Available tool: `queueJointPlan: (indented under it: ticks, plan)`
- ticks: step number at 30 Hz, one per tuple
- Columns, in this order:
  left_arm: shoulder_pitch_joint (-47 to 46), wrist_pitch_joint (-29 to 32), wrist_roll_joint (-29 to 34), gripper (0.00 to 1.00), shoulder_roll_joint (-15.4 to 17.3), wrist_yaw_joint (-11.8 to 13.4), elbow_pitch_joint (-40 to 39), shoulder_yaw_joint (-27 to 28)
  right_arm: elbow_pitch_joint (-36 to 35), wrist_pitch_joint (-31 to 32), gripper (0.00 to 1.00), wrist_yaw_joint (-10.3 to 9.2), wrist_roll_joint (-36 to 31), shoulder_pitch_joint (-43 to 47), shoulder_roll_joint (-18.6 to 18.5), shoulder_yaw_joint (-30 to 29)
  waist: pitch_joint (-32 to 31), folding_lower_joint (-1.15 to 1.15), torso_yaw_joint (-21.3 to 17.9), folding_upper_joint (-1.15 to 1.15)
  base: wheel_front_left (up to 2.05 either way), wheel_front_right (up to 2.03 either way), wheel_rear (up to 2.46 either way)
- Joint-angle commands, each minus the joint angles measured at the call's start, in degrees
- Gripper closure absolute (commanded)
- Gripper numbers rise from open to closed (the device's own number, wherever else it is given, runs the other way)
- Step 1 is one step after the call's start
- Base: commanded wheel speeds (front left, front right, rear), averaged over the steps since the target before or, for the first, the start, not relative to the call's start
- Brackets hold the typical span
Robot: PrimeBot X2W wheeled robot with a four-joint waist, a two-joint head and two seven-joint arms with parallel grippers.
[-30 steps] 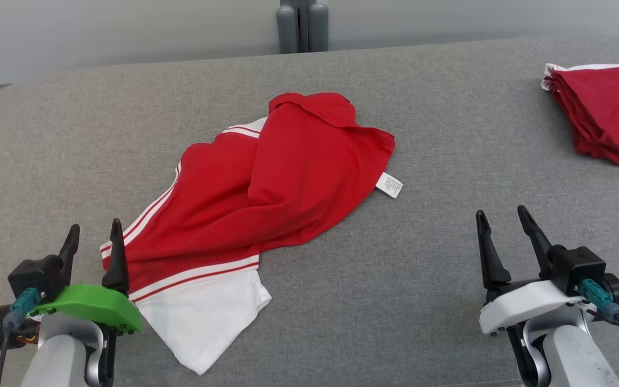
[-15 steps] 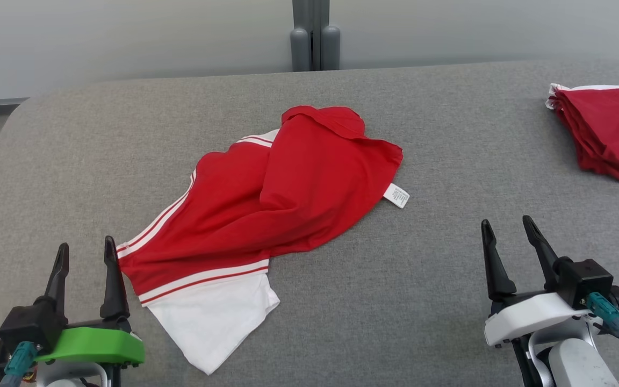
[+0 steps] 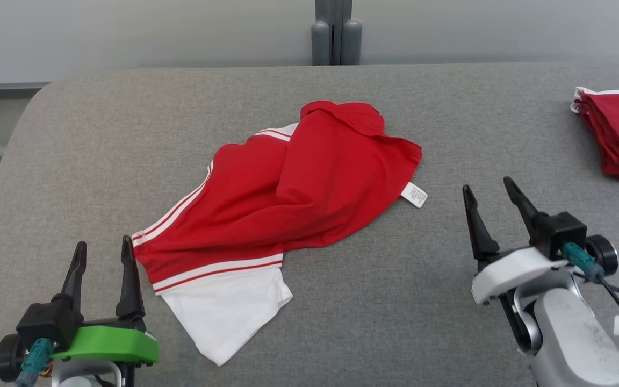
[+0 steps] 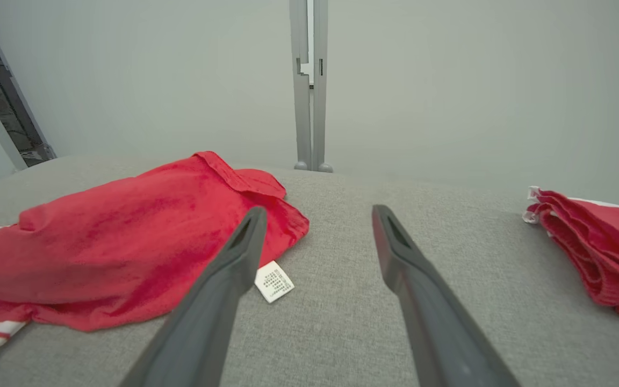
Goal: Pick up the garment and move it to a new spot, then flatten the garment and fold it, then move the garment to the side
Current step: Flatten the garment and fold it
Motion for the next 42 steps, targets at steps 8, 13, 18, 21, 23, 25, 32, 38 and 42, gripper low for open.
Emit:
queueJointPlan:
  ticks: [8,13,18,21,23,25,32,38,42]
  plan:
    - [-4.14,0.06,-0.79,0.0,-0.74,-0.86,1.36,-2.17,11.79,2.41,0.0,0.0,-2.03,-15.74,-2.42,3.17,5.17,0.0,5.28,0.0,0.0,0.0,0.0]
    - [-6.32,0.06,-1.74,0.0,-0.88,-0.98,1.85,-3.87,21.13,3.75,0.0,0.0,-2.95,-22.54,-3.58,2.96,7.62,0.0,8.29,0.0,0.0,0.0,0.0]
    - [-7.94,0.06,-3.8,0.0,-0.9,-0.74,2.19,-5.84,30.36,3.81,0.0,0.0,-3.66,-27.0,-4.64,2.24,9.86,0.0,10.93,0.0,0.0,0.0,0.0]
    - [-8.66,0.06,-4.67,0.0,-0.9,-0.41,2.33,-7.03,34.99,3.51,0.0,0.0,-3.74,-28.79,-4.93,1.43,11.08,0.0,12.06,0.0,0.0,0.0,0.0]
    - [-9.27,0.06,-5.02,0.0,-0.88,-0.38,2.53,-7.96,39.46,3.22,0.0,0.0,-4.01,-30.01,-4.68,0.54,11.97,0.0,13.02,0.0,0.0,0.0,0.0]
    - [-9.6,0.06,-5.15,0.0,-0.89,-0.33,2.69,-8.24,41.49,2.68,0.0,0.0,-3.99,-30.4,-4.08,0.24,12.19,0.0,13.29,0.0,0.0,0.0,0.0]
    - [-8.83,0.06,-4.78,0.0,-0.88,0.3,3.1,-8.08,45.09,0.63,1.0,-0.02,-1.95,-30.18,-2.87,0.5,11.03,0.0,11.35,0.0,0.0,0.0,0.0]
    - [-7.39,0.06,-3.89,0.0,-0.85,0.41,3.07,-6.96,38.5,-0.15,1.0,-0.04,0.33,-26.93,-2.64,1.21,8.25,0.0,7.88,0.0,0.0,0.0,0.0]
    - [-6.0,0.06,-3.53,0.0,-0.83,0.4,3.04,-5.94,31.14,-0.12,1.0,-0.04,3.44,-21.0,-3.03,0.58,6.17,0.0,5.12,0.0,0.0,0.0,0.0]
